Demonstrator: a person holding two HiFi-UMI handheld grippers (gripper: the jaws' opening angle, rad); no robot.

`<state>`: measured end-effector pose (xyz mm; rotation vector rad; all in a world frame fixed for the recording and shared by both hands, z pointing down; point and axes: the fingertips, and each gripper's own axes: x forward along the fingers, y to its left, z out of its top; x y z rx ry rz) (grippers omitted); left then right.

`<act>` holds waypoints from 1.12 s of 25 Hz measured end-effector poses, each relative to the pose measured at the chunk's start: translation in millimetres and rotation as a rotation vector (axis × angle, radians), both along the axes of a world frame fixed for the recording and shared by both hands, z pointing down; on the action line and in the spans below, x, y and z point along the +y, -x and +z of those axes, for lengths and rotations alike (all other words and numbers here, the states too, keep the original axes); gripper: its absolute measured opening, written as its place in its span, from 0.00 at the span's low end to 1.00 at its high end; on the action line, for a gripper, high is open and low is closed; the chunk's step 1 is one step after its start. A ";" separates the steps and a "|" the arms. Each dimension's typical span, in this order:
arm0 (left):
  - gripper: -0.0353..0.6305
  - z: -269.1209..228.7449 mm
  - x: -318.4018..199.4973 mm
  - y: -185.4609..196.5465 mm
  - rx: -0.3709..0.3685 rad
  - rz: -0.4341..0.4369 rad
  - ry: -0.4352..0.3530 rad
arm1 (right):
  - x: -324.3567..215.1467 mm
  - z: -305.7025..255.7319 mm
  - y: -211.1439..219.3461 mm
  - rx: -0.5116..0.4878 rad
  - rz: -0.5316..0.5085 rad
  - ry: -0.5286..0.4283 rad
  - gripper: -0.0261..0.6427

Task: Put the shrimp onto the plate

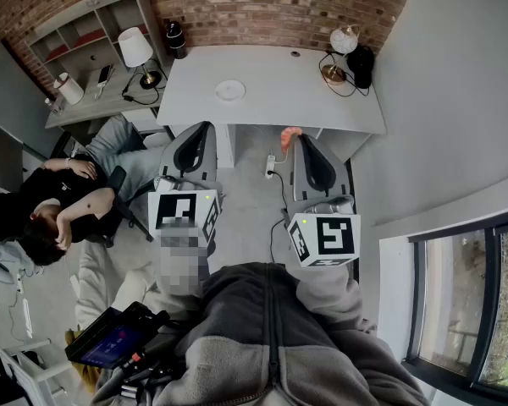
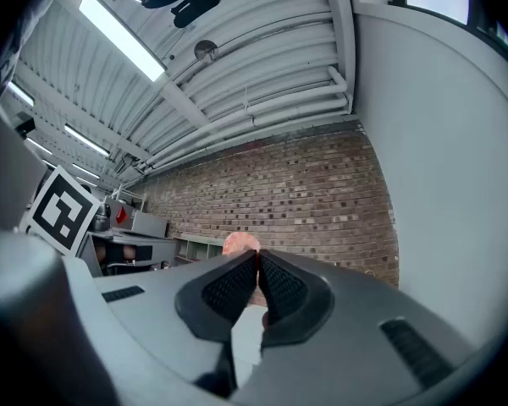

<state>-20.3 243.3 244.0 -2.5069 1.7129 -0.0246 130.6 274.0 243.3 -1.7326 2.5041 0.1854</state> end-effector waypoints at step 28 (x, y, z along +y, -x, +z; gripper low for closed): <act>0.06 19.3 -9.2 -25.6 0.002 -0.053 0.030 | -17.0 9.8 -23.9 0.003 -0.078 -0.017 0.06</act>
